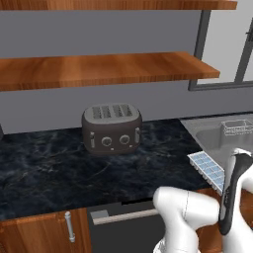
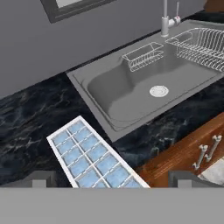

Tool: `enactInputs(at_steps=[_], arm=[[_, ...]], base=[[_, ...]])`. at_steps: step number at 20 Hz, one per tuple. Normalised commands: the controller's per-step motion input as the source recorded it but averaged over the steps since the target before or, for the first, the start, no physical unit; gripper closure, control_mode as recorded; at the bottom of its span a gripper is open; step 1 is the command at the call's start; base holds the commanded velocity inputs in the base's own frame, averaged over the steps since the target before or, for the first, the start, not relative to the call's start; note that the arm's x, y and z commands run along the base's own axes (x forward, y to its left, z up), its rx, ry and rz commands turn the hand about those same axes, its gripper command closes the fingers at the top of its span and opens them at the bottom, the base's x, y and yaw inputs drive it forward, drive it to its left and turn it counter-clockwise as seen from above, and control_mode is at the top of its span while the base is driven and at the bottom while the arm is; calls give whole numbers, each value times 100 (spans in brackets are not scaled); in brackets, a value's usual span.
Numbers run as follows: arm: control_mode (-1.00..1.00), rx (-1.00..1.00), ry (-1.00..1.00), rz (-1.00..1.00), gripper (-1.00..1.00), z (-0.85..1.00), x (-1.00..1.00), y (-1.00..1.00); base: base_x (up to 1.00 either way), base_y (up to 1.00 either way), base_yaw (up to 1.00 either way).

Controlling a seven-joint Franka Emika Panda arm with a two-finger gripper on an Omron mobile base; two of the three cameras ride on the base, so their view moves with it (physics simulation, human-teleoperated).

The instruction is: The ice cube tray has been filled with water. Take the tray and place it in the freezer to make ice. Close the freezer door after placing the tray.

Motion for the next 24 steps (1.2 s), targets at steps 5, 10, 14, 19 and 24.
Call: enactInputs(at_steps=[5, 10, 14, 19, 24], arm=[[-100, 29, -4, -19, -100, 27, -100, -5], [-100, 35, 1, -16, -100, 33, -92, -23], [-100, 35, 1, -6, -100, 0, -52, -27], [-100, 35, -7, 0, -100, -37, -7, -10], [-100, 30, -20, 0, -100, -51, 0, 0]], base=[[0, 0, 0], [0, 0, 0], [0, 0, 0], [0, 0, 0], [0, 0, 0]])
